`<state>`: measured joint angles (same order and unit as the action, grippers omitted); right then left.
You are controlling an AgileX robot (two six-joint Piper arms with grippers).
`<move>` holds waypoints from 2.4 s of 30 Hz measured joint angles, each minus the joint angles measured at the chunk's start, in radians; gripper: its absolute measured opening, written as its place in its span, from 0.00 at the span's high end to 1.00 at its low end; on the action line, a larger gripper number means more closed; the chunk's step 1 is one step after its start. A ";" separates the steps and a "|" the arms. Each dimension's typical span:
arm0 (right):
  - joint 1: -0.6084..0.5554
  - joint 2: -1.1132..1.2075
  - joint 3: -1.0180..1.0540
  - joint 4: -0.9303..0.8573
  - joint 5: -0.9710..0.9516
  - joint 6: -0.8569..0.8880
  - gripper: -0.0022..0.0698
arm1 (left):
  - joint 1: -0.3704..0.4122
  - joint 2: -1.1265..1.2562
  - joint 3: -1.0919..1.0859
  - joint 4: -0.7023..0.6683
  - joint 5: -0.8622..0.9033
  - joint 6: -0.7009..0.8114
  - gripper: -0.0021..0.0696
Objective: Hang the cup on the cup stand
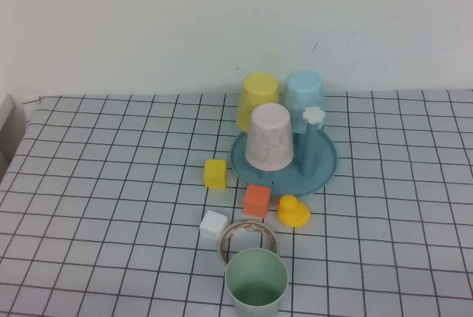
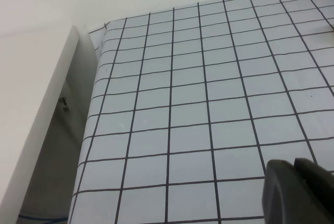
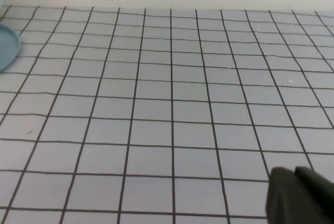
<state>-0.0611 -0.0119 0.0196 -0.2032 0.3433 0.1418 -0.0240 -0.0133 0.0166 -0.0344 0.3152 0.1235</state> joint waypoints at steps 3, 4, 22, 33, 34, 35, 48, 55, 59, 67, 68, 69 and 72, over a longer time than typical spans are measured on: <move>0.000 0.000 0.000 0.000 0.000 0.000 0.97 | 0.000 0.000 0.000 0.000 0.000 0.000 0.97; 0.000 0.000 0.000 0.002 0.000 0.000 0.97 | 0.000 0.000 0.000 0.000 0.000 0.000 0.97; 0.000 0.000 0.000 0.070 0.000 0.000 0.97 | 0.000 0.000 0.000 -0.027 -0.003 0.000 0.97; 0.000 0.000 0.005 0.469 -0.023 0.112 0.97 | 0.000 0.000 0.002 -0.823 -0.020 -0.032 0.97; 0.000 0.000 0.006 0.580 -0.025 0.152 0.97 | 0.000 0.000 0.002 -0.890 -0.027 -0.032 0.97; 0.000 0.000 0.006 0.691 -0.027 0.186 0.97 | 0.000 0.000 0.002 -0.952 -0.040 -0.030 0.97; 0.000 0.000 0.007 1.022 -0.048 0.112 0.97 | 0.000 0.008 -0.041 -1.079 -0.081 0.235 0.97; 0.000 0.000 0.007 1.022 -0.020 -0.132 0.97 | 0.000 0.311 -0.374 -0.730 0.218 0.343 0.97; 0.000 0.000 0.007 1.022 -0.003 -0.186 0.97 | 0.000 0.552 -0.591 -0.572 0.439 0.404 0.97; 0.000 0.000 0.007 1.046 0.005 -0.201 0.97 | -0.013 0.942 -0.910 -0.468 0.626 0.521 0.97; 0.000 0.000 0.007 1.046 0.011 -0.201 0.97 | -0.033 0.980 -0.946 -0.441 0.633 0.521 0.97; 0.000 0.000 0.007 1.046 0.019 -0.204 0.97 | -0.052 1.016 -0.968 -0.419 0.635 0.516 0.97; 0.000 0.000 0.007 1.047 0.030 -0.218 0.97 | -0.159 1.110 -1.037 -0.306 0.655 0.458 0.97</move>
<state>-0.0611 -0.0119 0.0267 0.8436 0.3734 -0.0763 -0.1830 1.0967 -1.0205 -0.3408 0.9699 0.5816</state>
